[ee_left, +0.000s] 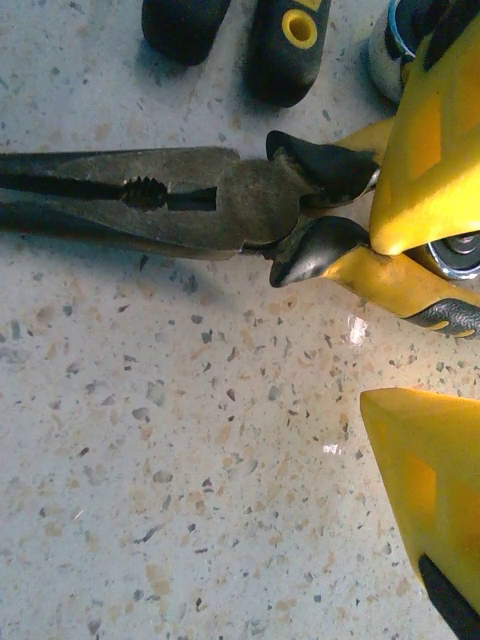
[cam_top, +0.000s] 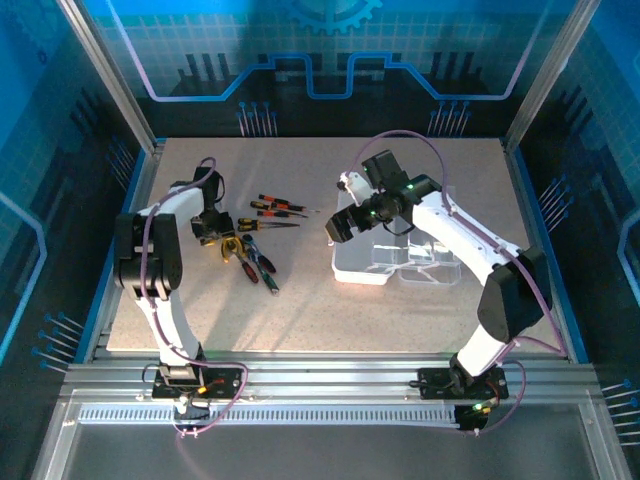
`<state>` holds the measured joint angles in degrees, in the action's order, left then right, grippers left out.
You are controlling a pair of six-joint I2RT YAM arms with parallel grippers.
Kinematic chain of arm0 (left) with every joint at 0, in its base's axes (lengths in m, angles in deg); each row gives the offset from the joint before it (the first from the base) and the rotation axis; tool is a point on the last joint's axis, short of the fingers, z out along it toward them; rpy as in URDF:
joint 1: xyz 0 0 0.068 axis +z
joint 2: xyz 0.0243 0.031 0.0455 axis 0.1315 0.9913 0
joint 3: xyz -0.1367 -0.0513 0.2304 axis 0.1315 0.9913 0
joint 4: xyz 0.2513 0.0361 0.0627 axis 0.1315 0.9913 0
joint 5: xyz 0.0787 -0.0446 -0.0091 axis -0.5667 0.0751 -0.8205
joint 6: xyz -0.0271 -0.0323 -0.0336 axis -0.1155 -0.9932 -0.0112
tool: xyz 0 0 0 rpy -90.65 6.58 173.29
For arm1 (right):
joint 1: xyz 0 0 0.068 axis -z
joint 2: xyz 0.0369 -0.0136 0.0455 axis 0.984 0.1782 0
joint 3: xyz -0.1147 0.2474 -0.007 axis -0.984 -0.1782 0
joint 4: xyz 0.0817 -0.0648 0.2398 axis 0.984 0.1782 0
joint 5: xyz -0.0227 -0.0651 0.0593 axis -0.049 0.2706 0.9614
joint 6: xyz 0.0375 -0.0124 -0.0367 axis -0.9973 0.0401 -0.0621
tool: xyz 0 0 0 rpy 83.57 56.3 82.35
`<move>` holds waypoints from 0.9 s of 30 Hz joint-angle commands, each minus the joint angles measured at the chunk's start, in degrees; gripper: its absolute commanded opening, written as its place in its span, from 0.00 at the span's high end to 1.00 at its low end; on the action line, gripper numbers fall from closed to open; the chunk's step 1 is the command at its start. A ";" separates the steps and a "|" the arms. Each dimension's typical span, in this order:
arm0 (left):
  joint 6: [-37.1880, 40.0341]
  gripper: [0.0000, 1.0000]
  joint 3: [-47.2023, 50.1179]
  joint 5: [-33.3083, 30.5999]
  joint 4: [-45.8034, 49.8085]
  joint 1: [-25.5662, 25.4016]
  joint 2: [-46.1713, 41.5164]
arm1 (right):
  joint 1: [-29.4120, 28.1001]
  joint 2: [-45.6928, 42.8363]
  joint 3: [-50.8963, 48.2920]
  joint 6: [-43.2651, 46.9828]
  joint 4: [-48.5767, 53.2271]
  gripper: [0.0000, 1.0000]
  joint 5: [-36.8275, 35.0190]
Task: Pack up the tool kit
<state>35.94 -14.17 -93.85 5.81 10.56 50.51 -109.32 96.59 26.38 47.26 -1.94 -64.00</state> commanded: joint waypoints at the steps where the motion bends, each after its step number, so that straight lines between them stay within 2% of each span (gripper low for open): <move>1: 1.75 0.56 -0.39 0.07 -0.64 -1.55 5.44 | -0.73 0.55 1.90 0.50 0.83 0.00 1.12; 4: 2.42 0.58 -1.74 0.06 0.09 -1.86 5.80 | -0.74 0.49 1.98 0.69 0.99 0.00 0.91; 8: 2.83 0.60 -1.65 4.53 -0.86 -1.95 3.90 | -0.74 0.51 2.03 0.55 1.06 0.00 0.85; 16: 2.91 0.60 -1.28 1.84 0.63 -1.36 5.37 | -0.73 0.37 2.01 0.78 1.29 0.00 0.67; 22: 3.01 0.70 -3.47 -0.78 3.63 -0.90 8.35 | -0.74 0.27 2.28 0.77 1.33 0.00 0.82; 27: 2.78 0.81 -3.99 -0.31 3.88 0.22 9.05 | -0.74 -0.32 2.30 0.90 1.58 0.00 0.38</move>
<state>38.65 -19.15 -93.32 9.26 9.49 54.69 -109.32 96.66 26.77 47.26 -1.72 -64.04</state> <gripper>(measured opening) 0.210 0.996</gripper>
